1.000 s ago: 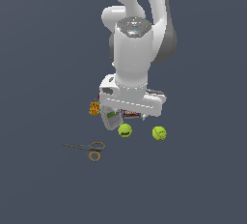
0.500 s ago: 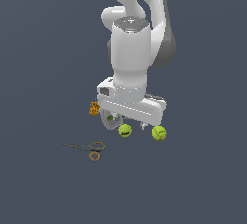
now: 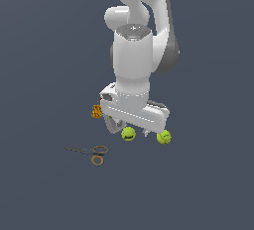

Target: Pick up a designated object from a clutter of objects.

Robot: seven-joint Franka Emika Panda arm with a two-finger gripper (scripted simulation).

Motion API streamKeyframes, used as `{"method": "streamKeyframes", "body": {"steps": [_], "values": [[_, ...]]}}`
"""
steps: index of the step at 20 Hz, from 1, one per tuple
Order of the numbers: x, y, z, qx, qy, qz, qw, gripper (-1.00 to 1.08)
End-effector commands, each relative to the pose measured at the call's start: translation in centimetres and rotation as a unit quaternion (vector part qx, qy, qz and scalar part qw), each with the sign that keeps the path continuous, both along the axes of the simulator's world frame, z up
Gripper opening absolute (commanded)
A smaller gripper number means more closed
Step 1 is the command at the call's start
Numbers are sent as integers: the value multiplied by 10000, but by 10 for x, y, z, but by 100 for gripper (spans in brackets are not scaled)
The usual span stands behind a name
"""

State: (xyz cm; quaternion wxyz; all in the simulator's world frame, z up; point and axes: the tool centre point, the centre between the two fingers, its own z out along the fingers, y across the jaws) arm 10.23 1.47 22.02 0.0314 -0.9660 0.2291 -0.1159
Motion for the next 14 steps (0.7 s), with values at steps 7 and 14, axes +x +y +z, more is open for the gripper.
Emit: {"method": "streamKeyframes", "body": {"steps": [7,14], "values": [[-14,-1,-37,-5,227,-22,9997,100],[-41,-5,-117,-16,768,-78,9970,100]]}}
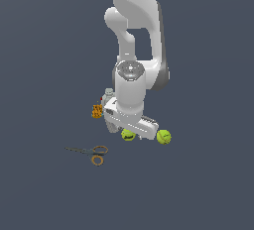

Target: Pick up a designated object from a clutter of objects.

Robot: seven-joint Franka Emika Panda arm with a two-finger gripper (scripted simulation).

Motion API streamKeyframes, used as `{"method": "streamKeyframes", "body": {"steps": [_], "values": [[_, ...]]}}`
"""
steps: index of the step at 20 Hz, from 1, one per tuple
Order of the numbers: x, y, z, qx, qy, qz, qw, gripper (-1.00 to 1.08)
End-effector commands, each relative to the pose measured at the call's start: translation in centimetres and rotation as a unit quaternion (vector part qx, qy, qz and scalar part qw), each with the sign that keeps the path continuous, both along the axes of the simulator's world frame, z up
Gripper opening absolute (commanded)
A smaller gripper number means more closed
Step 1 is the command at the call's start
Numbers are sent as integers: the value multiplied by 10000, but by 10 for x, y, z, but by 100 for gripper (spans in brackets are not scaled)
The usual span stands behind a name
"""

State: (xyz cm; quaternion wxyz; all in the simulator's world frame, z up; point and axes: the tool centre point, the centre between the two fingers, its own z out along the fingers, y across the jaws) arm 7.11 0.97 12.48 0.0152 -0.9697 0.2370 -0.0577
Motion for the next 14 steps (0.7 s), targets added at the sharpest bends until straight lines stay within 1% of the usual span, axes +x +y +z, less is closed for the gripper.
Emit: {"method": "streamKeyframes", "body": {"steps": [1,6,12,13,14], "values": [[-13,-1,-31,-2,231,-17,9997,100],[-28,-2,-66,-7,477,-41,9989,100],[-35,-3,-81,-8,579,-51,9983,100],[-35,-3,-81,-8,579,-51,9983,-100],[-35,-3,-81,-8,579,-51,9983,-100]]}}
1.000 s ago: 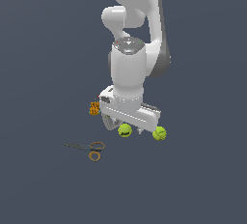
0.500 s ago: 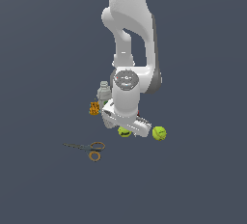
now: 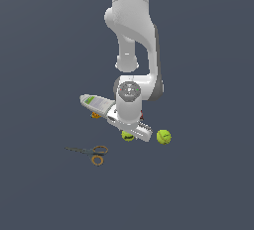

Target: Pick up a designated object from a clutter of objects.

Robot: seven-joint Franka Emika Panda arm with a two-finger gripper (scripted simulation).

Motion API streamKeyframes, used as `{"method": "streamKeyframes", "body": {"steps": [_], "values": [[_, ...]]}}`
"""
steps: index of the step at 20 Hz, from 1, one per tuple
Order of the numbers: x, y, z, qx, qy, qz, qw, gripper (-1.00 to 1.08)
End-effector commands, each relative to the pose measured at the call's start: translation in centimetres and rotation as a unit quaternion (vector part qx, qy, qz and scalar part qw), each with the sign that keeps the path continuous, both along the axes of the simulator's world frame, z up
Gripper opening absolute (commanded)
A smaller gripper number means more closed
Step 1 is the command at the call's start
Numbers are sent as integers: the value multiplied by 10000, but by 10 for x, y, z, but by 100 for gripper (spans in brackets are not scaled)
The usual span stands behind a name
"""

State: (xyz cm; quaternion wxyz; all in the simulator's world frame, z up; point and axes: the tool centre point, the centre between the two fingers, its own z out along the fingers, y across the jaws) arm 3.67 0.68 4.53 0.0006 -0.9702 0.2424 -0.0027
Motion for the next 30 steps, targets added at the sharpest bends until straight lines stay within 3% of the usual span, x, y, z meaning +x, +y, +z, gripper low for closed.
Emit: {"method": "streamKeyframes", "body": {"steps": [1,17,30], "values": [[-1,0,-1,0,10,1,10000,-100],[-2,5,17,1,-1,1,10000,-100],[-13,32,117,-2,8,-1,10000,-100]]}}
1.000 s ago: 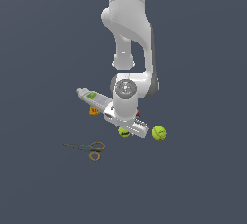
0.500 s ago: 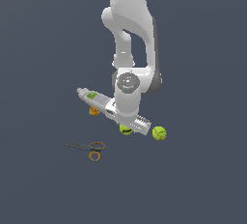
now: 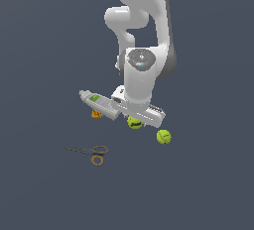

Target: Pick up a designated object from a clutter of objects.

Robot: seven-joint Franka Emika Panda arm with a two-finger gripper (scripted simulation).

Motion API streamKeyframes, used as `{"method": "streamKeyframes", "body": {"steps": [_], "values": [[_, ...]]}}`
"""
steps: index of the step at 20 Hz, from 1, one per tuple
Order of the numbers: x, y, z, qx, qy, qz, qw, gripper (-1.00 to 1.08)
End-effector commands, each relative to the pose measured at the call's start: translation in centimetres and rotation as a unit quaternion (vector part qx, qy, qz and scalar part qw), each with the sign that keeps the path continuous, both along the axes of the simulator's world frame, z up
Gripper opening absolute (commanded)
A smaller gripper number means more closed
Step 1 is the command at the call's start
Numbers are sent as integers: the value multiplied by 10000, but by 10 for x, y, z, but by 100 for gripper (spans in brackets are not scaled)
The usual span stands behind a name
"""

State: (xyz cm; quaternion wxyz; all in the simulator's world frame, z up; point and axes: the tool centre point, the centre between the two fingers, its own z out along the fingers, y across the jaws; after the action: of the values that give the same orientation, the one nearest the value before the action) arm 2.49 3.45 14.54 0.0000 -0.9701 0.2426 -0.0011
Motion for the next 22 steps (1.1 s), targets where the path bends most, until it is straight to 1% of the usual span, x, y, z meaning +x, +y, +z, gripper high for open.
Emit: {"method": "streamKeyframes", "body": {"steps": [1,7,13,18,22], "values": [[-3,7,28,-1,-9,0,10000,-100],[-9,26,96,-5,-4,-1,10000,-100],[-14,42,155,-6,3,-1,10000,-100],[-15,52,191,-4,5,0,10000,-100],[-16,57,210,-2,8,1,10000,-100]]}}
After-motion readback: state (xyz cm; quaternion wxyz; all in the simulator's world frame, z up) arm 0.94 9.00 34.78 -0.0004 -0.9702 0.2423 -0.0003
